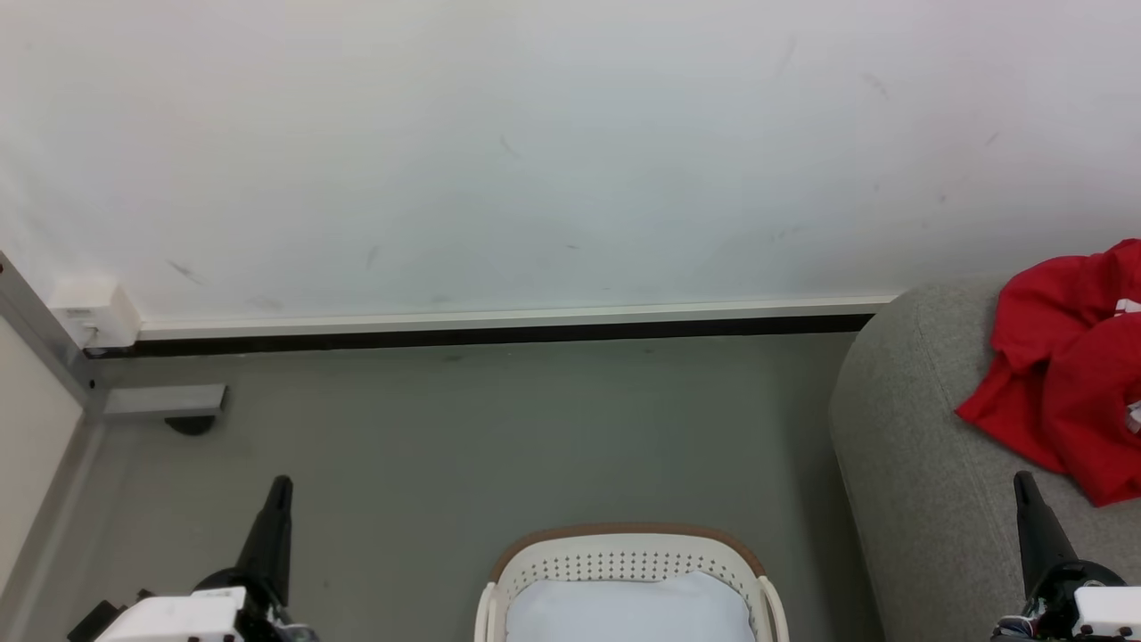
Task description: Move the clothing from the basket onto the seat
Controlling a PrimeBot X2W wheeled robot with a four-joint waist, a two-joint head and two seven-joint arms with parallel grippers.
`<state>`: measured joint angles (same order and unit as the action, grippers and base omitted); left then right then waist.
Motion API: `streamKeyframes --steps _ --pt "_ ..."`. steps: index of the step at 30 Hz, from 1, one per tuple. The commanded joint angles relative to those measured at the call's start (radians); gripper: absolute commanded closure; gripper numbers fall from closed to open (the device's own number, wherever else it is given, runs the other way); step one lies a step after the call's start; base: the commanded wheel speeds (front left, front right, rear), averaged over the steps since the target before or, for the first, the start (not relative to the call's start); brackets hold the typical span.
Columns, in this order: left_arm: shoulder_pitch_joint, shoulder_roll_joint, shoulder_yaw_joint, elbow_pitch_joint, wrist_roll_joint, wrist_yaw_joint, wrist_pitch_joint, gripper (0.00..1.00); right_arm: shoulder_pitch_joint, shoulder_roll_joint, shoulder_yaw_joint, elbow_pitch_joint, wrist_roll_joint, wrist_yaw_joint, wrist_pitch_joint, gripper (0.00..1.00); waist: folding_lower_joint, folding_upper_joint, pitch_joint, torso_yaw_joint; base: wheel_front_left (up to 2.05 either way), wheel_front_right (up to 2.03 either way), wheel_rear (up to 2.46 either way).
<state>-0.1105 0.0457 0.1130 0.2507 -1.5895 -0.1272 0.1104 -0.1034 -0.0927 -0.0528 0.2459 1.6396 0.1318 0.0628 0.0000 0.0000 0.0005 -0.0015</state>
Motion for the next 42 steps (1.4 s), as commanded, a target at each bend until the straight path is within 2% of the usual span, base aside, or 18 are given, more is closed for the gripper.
streamKeyframes --steps 1,42 --pt "-0.011 0.008 0.005 0.002 -0.02 -0.006 0.006 1.0 -0.014 0.0 -0.007 0.003 0.022 -0.002 0.007 1.0 0.0 0.0 0.0 0.001 0.0 0.0 0.0" --pt "-0.011 0.008 0.005 0.002 -0.028 -0.007 0.009 1.0 -0.014 0.007 -0.016 0.003 0.012 -0.002 0.016 1.0 0.0 0.0 0.0 0.002 0.0 0.0 0.0"
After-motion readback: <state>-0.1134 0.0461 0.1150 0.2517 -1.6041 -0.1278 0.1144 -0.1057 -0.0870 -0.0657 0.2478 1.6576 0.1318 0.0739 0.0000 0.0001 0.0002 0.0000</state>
